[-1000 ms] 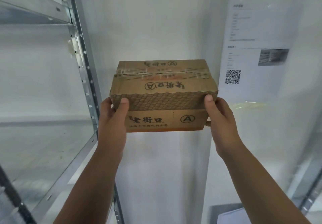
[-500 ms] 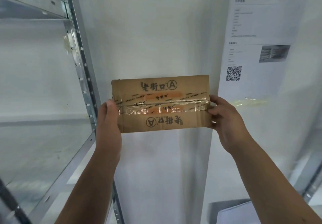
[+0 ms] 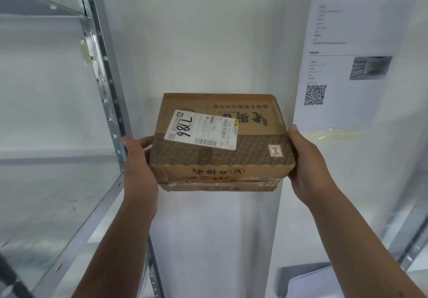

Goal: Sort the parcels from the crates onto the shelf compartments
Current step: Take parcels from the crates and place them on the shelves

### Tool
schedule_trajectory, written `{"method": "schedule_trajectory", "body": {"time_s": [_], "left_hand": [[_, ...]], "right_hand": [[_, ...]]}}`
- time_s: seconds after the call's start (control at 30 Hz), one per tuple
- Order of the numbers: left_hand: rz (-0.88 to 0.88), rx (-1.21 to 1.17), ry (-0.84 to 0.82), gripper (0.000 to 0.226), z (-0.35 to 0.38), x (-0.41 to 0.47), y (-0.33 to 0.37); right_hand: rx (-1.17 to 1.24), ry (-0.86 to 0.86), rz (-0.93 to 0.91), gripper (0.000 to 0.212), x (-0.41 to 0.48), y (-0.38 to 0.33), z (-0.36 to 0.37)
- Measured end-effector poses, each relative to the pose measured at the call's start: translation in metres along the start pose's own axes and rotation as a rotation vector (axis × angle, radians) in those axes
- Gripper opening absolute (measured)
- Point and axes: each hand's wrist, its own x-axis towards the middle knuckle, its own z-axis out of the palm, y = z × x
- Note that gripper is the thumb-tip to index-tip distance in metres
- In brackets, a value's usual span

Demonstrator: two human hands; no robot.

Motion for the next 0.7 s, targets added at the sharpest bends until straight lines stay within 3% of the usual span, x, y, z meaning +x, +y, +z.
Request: {"method": "schedule_trajectory", "body": {"time_s": [0.23,0.33,0.47,0.53,0.7], "left_hand": [[-0.073,0.017,-0.139,0.088,-0.01,-0.002,-0.007],[-0.091,0.011,-0.133,0.071,-0.01,-0.003,-0.011],[0.002,0.074,-0.095,0.031,-0.01,-0.006,-0.016],[0.026,0.088,-0.054,0.022,-0.012,-0.004,-0.019],[0.102,0.065,-0.079,0.041,-0.017,-0.002,-0.02]], "right_hand": [[0.057,-0.026,-0.052,0.036,-0.002,0.003,-0.001],[0.028,-0.073,-0.082,0.023,-0.005,0.006,-0.001],[0.034,-0.11,-0.123,0.041,-0.006,0.017,0.002],[0.026,-0.156,-0.146,0.047,-0.006,0.022,0.003],[-0.039,-0.244,-0.205,0.06,-0.004,0.028,0.003]]}}
